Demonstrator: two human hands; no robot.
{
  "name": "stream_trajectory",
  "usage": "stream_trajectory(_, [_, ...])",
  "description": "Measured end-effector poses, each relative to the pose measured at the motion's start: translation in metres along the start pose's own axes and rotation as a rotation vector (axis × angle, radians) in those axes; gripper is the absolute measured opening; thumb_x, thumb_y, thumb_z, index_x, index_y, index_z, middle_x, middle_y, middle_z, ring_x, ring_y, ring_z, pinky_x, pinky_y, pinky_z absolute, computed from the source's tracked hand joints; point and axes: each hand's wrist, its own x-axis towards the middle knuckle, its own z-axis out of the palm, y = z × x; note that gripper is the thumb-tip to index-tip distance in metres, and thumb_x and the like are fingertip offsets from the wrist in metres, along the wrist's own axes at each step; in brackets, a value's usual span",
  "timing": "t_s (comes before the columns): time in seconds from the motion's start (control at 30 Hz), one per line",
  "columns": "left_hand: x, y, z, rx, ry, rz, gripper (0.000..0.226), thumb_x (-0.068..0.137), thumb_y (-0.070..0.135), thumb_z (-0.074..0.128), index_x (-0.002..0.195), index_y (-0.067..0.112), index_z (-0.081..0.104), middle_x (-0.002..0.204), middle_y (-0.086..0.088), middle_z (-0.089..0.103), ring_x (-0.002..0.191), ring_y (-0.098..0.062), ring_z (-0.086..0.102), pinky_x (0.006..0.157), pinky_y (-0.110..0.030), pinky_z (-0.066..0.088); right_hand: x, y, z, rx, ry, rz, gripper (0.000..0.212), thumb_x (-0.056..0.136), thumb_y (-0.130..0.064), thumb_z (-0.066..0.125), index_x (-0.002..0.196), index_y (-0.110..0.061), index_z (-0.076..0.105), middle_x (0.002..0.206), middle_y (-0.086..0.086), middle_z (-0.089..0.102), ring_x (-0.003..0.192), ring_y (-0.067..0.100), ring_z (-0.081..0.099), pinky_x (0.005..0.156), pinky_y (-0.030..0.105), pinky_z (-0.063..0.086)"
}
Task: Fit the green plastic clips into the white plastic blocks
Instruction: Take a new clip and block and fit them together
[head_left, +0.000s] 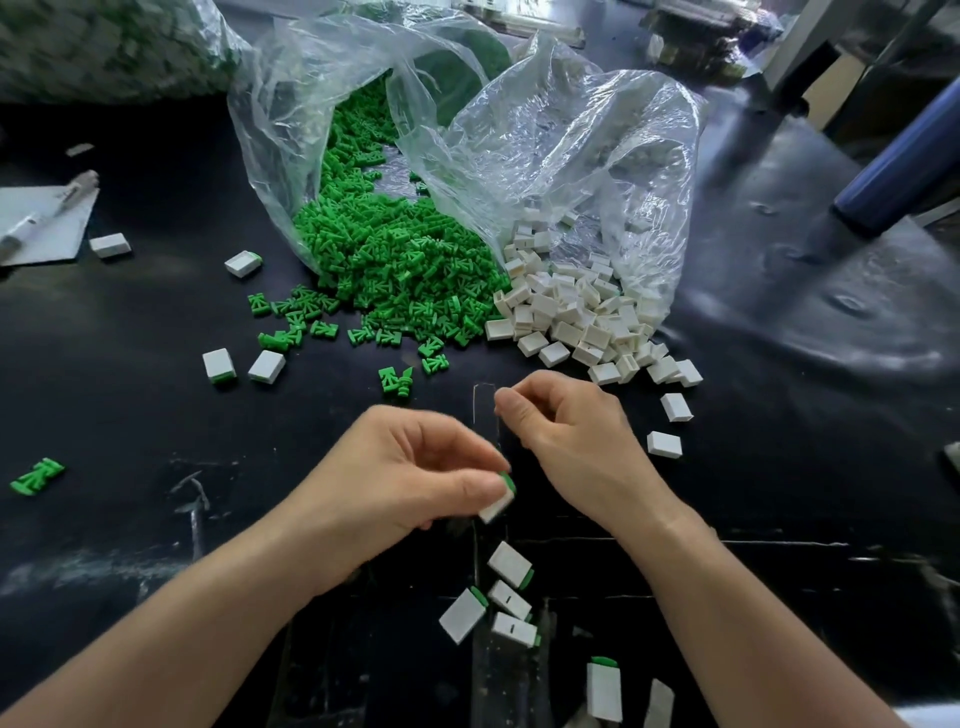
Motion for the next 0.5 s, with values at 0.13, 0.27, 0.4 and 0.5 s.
stream_trajectory(0.13, [-0.004,0.001,0.003,0.088,-0.198,-0.014,0.02,0.07,0.037,0.073,0.081,0.021,0.076,0.067,-0.001,0.07,0.061,-0.002,0.06,0.054,-0.012,0.043,0.001,0.001,0.002,-0.094,0.028,-0.031,0.014,0.087,-0.033,0.058,0.075,-0.027,0.059,0.054,-0.013,0.05,0.057,-0.002,0.049,0.058,0.012,0.036])
stream_trajectory(0.27, [-0.001,0.002,0.001,-0.006,-0.051,0.001,0.028,0.061,0.04,0.071,0.079,0.019,0.075,0.071,-0.003,0.072,0.065,-0.005,0.065,0.051,-0.014,0.044,0.002,0.001,0.002,-0.16,0.059,-0.068,0.01,0.087,-0.029,0.059,0.086,-0.021,0.064,0.065,-0.014,0.052,0.065,0.004,0.048,0.067,0.021,0.038])
stream_trajectory(0.4, [0.0,0.003,0.001,-0.08,0.008,0.011,0.031,0.059,0.034,0.067,0.076,0.01,0.074,0.07,-0.006,0.072,0.063,-0.008,0.065,0.048,-0.015,0.044,0.006,-0.001,0.001,-0.212,0.099,-0.126,0.019,0.088,-0.023,0.058,0.104,-0.015,0.064,0.092,-0.006,0.056,0.086,0.009,0.052,0.08,0.018,0.037])
stream_trajectory(0.5, [0.001,0.002,0.002,-0.093,0.025,0.01,0.03,0.058,0.035,0.067,0.075,0.011,0.074,0.069,-0.005,0.072,0.062,-0.008,0.064,0.048,-0.015,0.044,0.015,-0.009,0.0,-0.305,0.14,-0.168,0.032,0.09,-0.022,0.056,0.12,-0.013,0.058,0.114,0.001,0.055,0.108,0.015,0.048,0.085,0.013,0.026])
